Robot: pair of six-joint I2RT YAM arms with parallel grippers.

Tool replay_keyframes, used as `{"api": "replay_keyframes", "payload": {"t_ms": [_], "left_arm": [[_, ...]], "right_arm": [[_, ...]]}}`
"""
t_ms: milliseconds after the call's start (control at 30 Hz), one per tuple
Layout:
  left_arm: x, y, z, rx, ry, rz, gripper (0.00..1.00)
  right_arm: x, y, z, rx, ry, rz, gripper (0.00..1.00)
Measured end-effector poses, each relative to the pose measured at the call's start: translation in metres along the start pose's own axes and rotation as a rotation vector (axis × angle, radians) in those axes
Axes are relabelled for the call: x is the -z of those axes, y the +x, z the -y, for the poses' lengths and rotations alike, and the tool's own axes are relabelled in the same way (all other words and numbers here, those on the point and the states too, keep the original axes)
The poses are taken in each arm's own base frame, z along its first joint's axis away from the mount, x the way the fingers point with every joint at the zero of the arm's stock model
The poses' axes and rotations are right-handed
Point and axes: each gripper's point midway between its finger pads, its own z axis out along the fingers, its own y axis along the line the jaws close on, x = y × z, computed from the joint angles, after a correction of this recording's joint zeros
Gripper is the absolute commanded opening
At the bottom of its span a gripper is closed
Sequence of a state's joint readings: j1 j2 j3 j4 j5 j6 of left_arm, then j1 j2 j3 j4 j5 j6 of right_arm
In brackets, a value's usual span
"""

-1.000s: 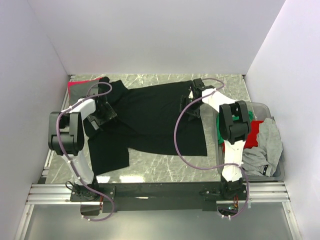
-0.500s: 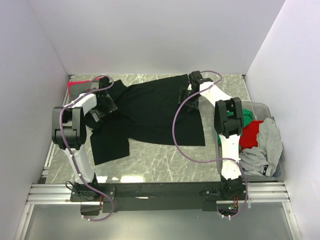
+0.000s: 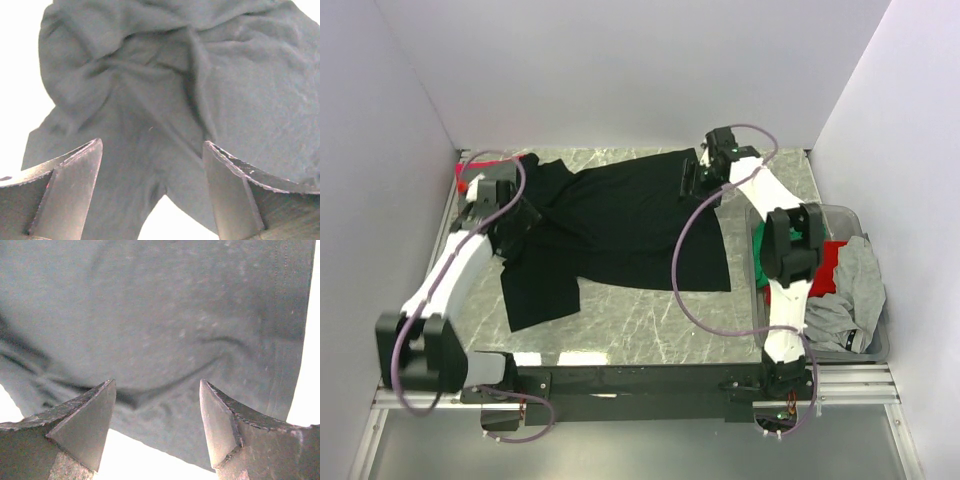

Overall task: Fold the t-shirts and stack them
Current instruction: Fold the tshirt

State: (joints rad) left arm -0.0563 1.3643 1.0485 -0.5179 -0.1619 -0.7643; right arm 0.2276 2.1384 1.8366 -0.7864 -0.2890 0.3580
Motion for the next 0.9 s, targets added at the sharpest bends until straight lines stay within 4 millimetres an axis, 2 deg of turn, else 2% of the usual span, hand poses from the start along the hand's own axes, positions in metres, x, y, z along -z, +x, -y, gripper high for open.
{"api": "replay_keyframes", "payload": {"t_ms": [67, 167, 267, 367, 567, 700, 900], "left_arm": [[0.015, 0.006, -0.013, 0.052, -0.029, 0.02, 0.83], [0.023, 0.032, -0.05, 0.126, -0.14, -0.004, 0.79], [0.027, 0.07, -0.091, 0.184, -0.274, -0.069, 0.71], [0.038, 0.097, -0.121, 0.26, -0.364, -0.095, 0.62], [0.052, 0.128, -0.15, 0.422, -0.425, -0.093, 0.55], [0.054, 0.146, -0.164, 0.469, -0.494, -0.119, 0.53], [0.053, 0.154, -0.172, 0.515, -0.568, -0.138, 0.48]], "right_arm": [[0.017, -0.003, -0.008, 0.006, -0.025, 0.029, 0.74], [0.039, -0.002, -0.018, 0.005, -0.063, 0.062, 0.74], [0.048, 0.005, -0.02, 0.0, -0.077, 0.06, 0.74], [0.048, 0.015, -0.016, -0.005, -0.069, 0.045, 0.74], [0.059, 0.036, -0.011, -0.012, -0.06, 0.026, 0.73], [0.069, 0.032, -0.016, -0.002, -0.076, 0.055, 0.74], [0.07, 0.031, -0.017, 0.0, -0.082, 0.061, 0.73]]}}
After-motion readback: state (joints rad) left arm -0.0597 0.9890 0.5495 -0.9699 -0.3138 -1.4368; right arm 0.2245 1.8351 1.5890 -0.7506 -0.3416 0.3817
